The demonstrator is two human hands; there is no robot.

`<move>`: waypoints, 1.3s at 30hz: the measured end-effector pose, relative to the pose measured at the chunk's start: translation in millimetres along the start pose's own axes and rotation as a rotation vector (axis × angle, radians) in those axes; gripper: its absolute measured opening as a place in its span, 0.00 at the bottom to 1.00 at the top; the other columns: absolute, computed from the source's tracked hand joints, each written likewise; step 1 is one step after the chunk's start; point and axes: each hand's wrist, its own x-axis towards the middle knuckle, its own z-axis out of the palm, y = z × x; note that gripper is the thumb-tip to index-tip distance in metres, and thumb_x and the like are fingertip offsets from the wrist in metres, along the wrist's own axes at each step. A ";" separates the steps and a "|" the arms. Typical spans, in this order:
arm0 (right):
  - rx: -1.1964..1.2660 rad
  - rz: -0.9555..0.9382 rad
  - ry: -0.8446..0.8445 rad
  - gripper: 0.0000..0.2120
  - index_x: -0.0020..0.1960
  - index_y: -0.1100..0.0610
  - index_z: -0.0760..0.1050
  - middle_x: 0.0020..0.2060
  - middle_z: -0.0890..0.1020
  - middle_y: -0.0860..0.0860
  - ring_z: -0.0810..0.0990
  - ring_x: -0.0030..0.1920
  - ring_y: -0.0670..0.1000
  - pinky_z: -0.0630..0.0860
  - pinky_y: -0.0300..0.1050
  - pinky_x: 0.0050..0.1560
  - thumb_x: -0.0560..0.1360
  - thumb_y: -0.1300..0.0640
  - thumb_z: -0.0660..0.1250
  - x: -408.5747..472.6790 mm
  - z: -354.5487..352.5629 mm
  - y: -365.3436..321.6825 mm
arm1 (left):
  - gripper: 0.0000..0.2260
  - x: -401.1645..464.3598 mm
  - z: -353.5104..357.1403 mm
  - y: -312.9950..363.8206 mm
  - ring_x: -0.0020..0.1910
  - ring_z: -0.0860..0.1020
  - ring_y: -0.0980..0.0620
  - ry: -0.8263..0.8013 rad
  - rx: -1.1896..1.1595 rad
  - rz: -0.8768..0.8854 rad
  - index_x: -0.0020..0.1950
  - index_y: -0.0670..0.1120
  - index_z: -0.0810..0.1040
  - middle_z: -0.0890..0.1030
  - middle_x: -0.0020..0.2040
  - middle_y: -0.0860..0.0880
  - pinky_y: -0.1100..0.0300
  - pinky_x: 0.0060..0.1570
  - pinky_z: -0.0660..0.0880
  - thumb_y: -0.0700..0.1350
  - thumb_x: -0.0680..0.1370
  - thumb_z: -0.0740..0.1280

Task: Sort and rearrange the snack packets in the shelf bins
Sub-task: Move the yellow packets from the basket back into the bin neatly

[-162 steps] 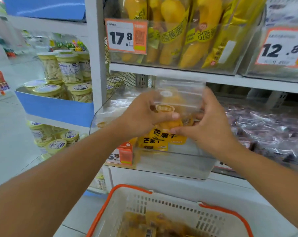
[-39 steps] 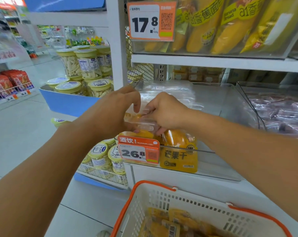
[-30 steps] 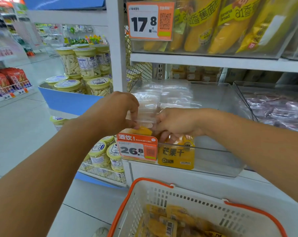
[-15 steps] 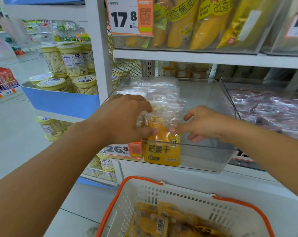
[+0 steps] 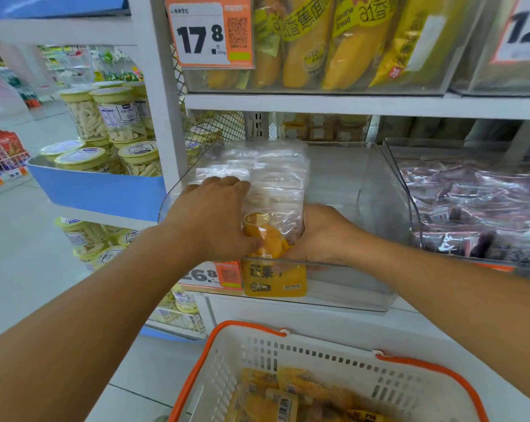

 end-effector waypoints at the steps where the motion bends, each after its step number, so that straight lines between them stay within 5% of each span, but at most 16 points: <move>1: 0.006 -0.007 -0.007 0.33 0.53 0.44 0.79 0.45 0.83 0.41 0.82 0.50 0.45 0.79 0.40 0.49 0.51 0.43 0.86 0.7 0.8 -0.7 | 0.37 4.0 -2.0 -1.5 0.71 0.68 0.46 0.003 -0.021 0.009 0.74 0.49 0.66 0.71 0.71 0.50 0.47 0.68 0.67 0.64 0.69 0.70; 3: 0.021 -0.013 -0.042 0.42 0.61 0.44 0.76 0.50 0.83 0.40 0.81 0.53 0.45 0.80 0.41 0.54 0.49 0.44 0.86 1.5 1.0 -0.3 | 0.33 11.3 -6.3 -2.4 0.71 0.68 0.47 0.014 -0.085 0.018 0.71 0.52 0.71 0.70 0.70 0.52 0.45 0.69 0.67 0.62 0.68 0.71; 6: -0.010 0.016 -0.123 0.23 0.41 0.46 0.75 0.35 0.78 0.40 0.77 0.40 0.42 0.73 0.33 0.37 0.56 0.48 0.86 0.4 -1.7 0.8 | 0.28 16.0 -3.4 2.6 0.66 0.70 0.48 0.003 0.003 0.030 0.65 0.52 0.75 0.73 0.65 0.53 0.44 0.68 0.66 0.59 0.67 0.72; 9: 0.051 0.104 -0.183 0.22 0.35 0.48 0.73 0.25 0.78 0.41 0.76 0.32 0.43 0.71 0.33 0.28 0.57 0.49 0.86 0.0 -2.5 2.8 | 0.33 15.7 4.8 10.0 0.69 0.67 0.47 -0.006 0.119 0.038 0.67 0.50 0.72 0.70 0.67 0.51 0.42 0.71 0.63 0.56 0.65 0.76; 13: 0.059 0.140 -0.164 0.23 0.39 0.49 0.77 0.34 0.81 0.44 0.81 0.39 0.47 0.76 0.38 0.36 0.54 0.47 0.87 0.0 -2.4 2.8 | 0.30 19.1 3.8 14.7 0.63 0.72 0.47 0.006 0.125 0.035 0.62 0.49 0.71 0.74 0.62 0.50 0.45 0.69 0.65 0.51 0.65 0.80; 19: -0.178 0.003 0.173 0.24 0.42 0.53 0.79 0.38 0.80 0.49 0.81 0.39 0.49 0.82 0.45 0.39 0.54 0.41 0.81 3.7 2.9 2.2 | 0.18 17.3 7.3 15.5 0.51 0.75 0.45 0.169 0.151 0.081 0.51 0.51 0.71 0.74 0.52 0.50 0.50 0.57 0.68 0.47 0.67 0.77; 24: -0.254 0.081 -0.039 0.25 0.49 0.56 0.80 0.45 0.82 0.52 0.81 0.48 0.52 0.80 0.45 0.46 0.63 0.38 0.77 11.5 4.3 10.2 | 0.24 14.8 6.9 10.8 0.55 0.73 0.45 0.163 0.043 0.066 0.54 0.50 0.71 0.72 0.56 0.50 0.50 0.54 0.69 0.51 0.66 0.79; 26: -0.195 0.167 -0.063 0.35 0.59 0.58 0.75 0.53 0.79 0.53 0.79 0.53 0.53 0.78 0.44 0.45 0.62 0.38 0.79 10.1 2.2 9.9 | 0.25 15.5 7.1 8.5 0.58 0.72 0.45 0.145 0.001 0.047 0.56 0.49 0.71 0.70 0.58 0.49 0.49 0.54 0.70 0.52 0.65 0.79; 30: -0.066 0.313 -0.174 0.63 0.78 0.58 0.46 0.66 0.71 0.53 0.75 0.62 0.55 0.77 0.47 0.56 0.60 0.39 0.82 2.1 -6.1 -0.4 | 0.27 12.3 8.8 6.0 0.54 0.72 0.46 0.152 -0.067 0.059 0.58 0.50 0.68 0.68 0.58 0.49 0.52 0.49 0.69 0.51 0.65 0.78; 35: 0.070 0.300 -0.109 0.58 0.78 0.55 0.51 0.52 0.70 0.46 0.74 0.55 0.50 0.78 0.43 0.43 0.62 0.40 0.82 -4.9 -12.7 3.0 | 0.34 4.8 -0.1 7.2 0.60 0.73 0.46 0.221 -0.148 0.098 0.69 0.51 0.66 0.71 0.65 0.50 0.51 0.55 0.69 0.54 0.68 0.77; 39: 0.035 0.240 -0.050 0.52 0.77 0.55 0.57 0.64 0.73 0.53 0.75 0.64 0.54 0.76 0.48 0.60 0.64 0.41 0.81 -19.2 -23.1 6.2 | 0.31 -1.0 -3.3 6.7 0.63 0.73 0.45 0.217 -0.148 0.101 0.69 0.51 0.69 0.72 0.66 0.50 0.49 0.59 0.71 0.55 0.70 0.76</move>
